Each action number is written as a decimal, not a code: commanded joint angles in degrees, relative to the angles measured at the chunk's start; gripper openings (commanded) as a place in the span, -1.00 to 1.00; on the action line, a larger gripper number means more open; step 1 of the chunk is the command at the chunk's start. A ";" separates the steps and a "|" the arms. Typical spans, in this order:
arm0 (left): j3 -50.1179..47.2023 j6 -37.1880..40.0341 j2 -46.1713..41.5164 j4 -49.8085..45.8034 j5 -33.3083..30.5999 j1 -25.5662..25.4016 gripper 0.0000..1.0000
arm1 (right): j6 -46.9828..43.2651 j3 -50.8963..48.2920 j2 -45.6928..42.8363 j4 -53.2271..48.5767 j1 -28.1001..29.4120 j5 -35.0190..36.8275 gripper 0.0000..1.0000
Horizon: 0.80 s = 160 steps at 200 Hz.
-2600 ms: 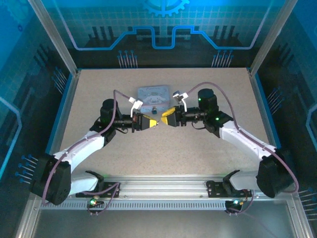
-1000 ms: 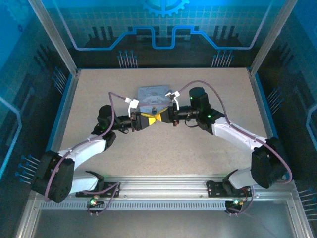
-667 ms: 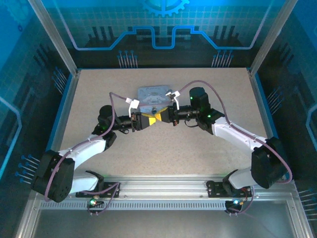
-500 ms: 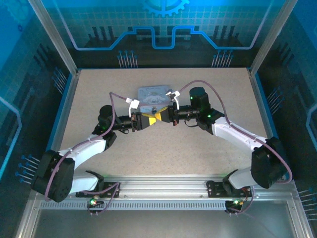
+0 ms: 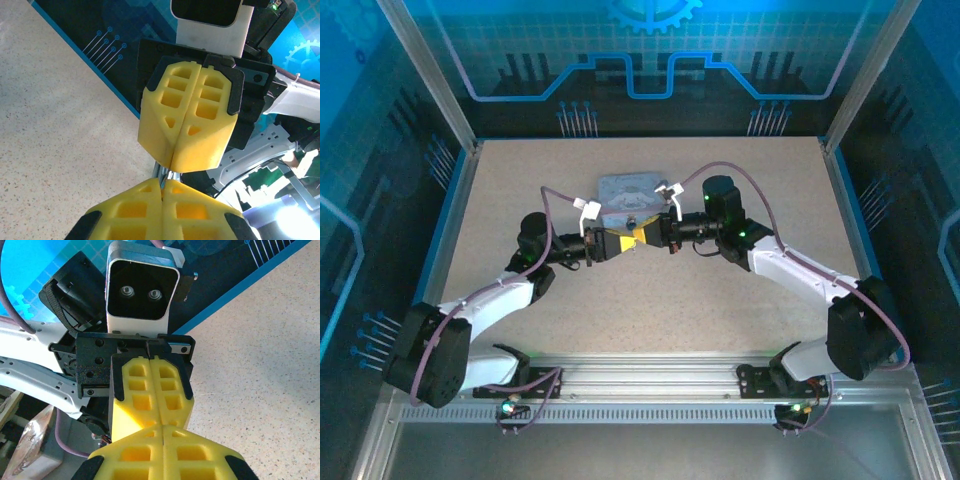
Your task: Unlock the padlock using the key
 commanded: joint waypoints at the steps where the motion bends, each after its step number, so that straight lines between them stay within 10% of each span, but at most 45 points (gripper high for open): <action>1: -1.37 0.80 -0.34 0.40 0.50 0.71 -1.00 | 0.82 0.74 -0.12 -0.03 0.55 3.41 -0.50; 16: -2.38 2.08 -2.16 -2.05 -1.47 1.66 -1.00 | 1.28 0.89 -0.48 -2.45 0.60 8.20 0.01; 46: -2.69 14.31 -11.30 -24.48 -11.50 2.57 -1.00 | 0.64 2.73 -0.23 -13.12 2.91 26.90 0.27; 86: -2.37 26.83 -24.16 -52.33 -33.42 2.51 -1.00 | 2.17 9.00 9.29 -25.20 14.03 57.20 0.25; 160: -8.11 23.64 -32.56 -51.95 -36.86 2.52 -1.00 | 11.93 23.56 31.99 -27.62 17.67 71.47 0.24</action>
